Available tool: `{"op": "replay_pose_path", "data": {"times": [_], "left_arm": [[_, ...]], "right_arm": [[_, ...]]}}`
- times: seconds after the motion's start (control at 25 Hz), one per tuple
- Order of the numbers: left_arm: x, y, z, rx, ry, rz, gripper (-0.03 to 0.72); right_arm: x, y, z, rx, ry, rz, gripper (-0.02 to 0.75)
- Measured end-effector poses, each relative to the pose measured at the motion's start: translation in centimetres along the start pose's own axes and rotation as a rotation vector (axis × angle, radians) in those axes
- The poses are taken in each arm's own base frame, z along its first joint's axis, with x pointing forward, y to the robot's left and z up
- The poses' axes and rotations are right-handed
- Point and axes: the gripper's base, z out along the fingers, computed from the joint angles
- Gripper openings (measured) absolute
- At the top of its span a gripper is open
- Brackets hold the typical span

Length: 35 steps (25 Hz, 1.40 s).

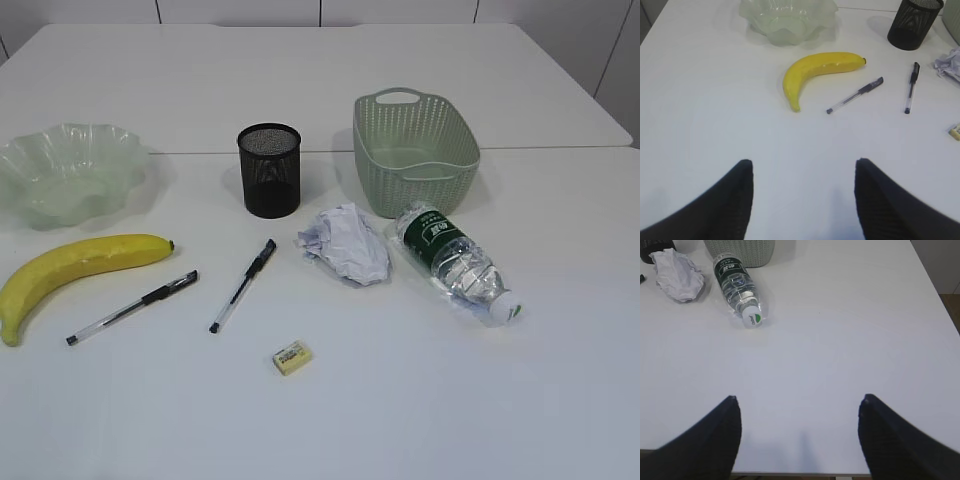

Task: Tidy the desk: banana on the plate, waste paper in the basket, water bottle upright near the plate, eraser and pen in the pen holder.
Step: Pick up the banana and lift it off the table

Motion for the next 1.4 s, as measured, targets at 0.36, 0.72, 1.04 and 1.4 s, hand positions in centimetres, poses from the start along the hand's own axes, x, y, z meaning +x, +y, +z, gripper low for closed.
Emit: {"op": "replay_pose_path", "data": {"times": [0.36, 0.72, 1.04, 1.4], "left_arm": [[0.00, 0.00, 0.00, 0.000, 0.000, 0.000, 0.454], [0.00, -0.03, 0.00, 0.003, 0.000, -0.001, 0.445], [0.04, -0.41, -0.01, 0.044, 0.005, -0.022, 0.445], [-0.02, -0.46, -0.01, 0.051, -0.002, -0.025, 0.445]], "right_arm": [[-0.02, 0.00, 0.00, 0.000, -0.002, 0.000, 0.566], [-0.02, 0.00, 0.00, 0.000, -0.002, 0.000, 0.542], [-0.02, 0.00, 0.00, 0.000, -0.002, 0.000, 0.542], [-0.04, 0.51, -0.01, -0.056, -0.003, 0.025, 0.540]]}}
